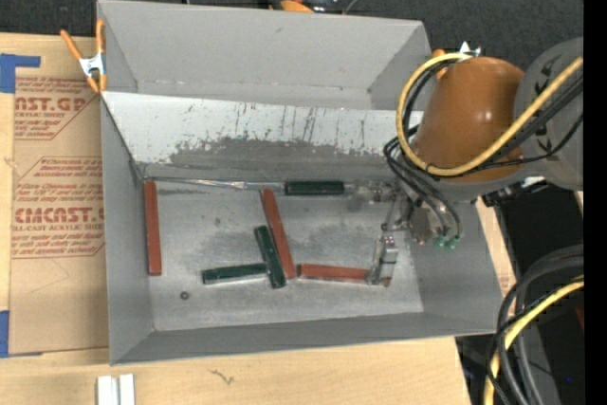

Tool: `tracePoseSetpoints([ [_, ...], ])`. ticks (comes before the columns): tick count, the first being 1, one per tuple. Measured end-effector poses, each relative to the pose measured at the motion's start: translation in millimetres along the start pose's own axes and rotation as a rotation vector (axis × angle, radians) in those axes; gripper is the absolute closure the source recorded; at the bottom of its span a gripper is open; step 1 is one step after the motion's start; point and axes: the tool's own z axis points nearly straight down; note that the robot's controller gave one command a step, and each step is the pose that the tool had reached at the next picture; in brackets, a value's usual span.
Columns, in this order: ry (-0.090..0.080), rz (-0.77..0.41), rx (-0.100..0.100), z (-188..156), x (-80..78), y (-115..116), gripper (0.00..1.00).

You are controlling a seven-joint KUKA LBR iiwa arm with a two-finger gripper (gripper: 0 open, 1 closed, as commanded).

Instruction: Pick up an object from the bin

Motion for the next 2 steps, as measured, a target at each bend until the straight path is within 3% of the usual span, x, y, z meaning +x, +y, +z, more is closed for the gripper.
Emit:
tracePoseSetpoints([
  [1, 0.001, -0.166, -0.001, 116.4, 21.0, 16.1, 0.0],
  [2, 0.0, -0.165, 0.0, 113.3, 20.4, 15.7, 1.0],
])
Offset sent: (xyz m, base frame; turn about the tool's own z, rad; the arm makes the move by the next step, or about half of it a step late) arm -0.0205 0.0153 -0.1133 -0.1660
